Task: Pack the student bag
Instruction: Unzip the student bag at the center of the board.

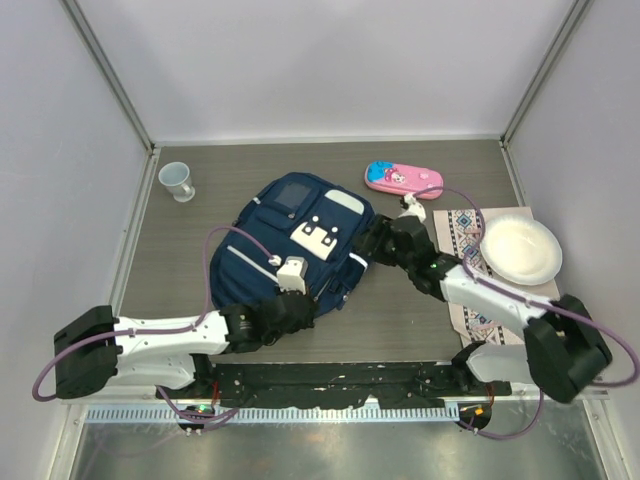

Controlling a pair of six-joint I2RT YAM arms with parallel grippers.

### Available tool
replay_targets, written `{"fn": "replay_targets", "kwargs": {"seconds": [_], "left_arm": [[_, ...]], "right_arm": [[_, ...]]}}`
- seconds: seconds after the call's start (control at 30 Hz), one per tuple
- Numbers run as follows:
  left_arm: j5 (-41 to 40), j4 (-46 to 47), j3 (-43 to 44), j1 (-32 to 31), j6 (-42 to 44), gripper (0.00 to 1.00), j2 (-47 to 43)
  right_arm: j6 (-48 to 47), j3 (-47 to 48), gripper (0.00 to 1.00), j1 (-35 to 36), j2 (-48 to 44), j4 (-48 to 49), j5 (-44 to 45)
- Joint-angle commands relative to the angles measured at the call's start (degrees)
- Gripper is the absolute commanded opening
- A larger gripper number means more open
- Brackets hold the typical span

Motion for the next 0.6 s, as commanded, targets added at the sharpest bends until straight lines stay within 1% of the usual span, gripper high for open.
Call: {"fn": "replay_targets", "kwargs": {"seconds": [0.0,0.1,0.17,0.2,0.23,0.37,0.4,0.43,0.5,0.57], "left_arm": [[-2.25,2.39,2.21,-0.53,-0.90,0.00,-0.79],[-2.08,3.97,2.91,-0.53,0.42,0.00,-0.88],[-1.29,4.41,3.52,-0.53,1.65,0.00,-1.05],[-1.02,4.76,3.61,-0.53,2.00,0.00,-0.96],[-0.76,4.94,3.88,-0.45,2.44,0.00,-1.05],[0.91,6.43,4.49,-0.53,4.72,0.00,-1.14],[1.52,6.61,4.58,-0.53,5.08,0.00,-1.05],[2.05,6.87,4.67,-0.53,5.34,0.00,-1.05],[2.67,7.23,4.76,-0.53,5.78,0.00,-0.62],[3.37,7.05,4.84,-0.53,5.78,0.00,-0.52]], "right_arm": [[1.27,-5.90,0.66,-0.20,-12.27,-3.60,2.26],[4.52,-9.68,0.66,-0.03,-17.38,-3.79,-1.42],[7.16,-12.93,0.66,0.23,-18.26,1.12,-7.73],[8.48,-13.90,0.66,1.11,-18.26,2.79,-8.80],[10.49,-15.13,0.66,1.90,-17.92,5.33,-9.07],[11.92,-15.31,0.65,5.77,-14.58,9.74,-7.76],[12.18,-15.31,0.64,6.91,-12.40,12.89,-8.11],[12.97,-15.23,0.62,7.18,-11.33,14.40,-8.63],[13.33,-14.96,0.61,7.97,-8.52,17.64,-9.51],[13.50,-14.35,0.60,9.02,-7.46,18.45,-8.82]]}}
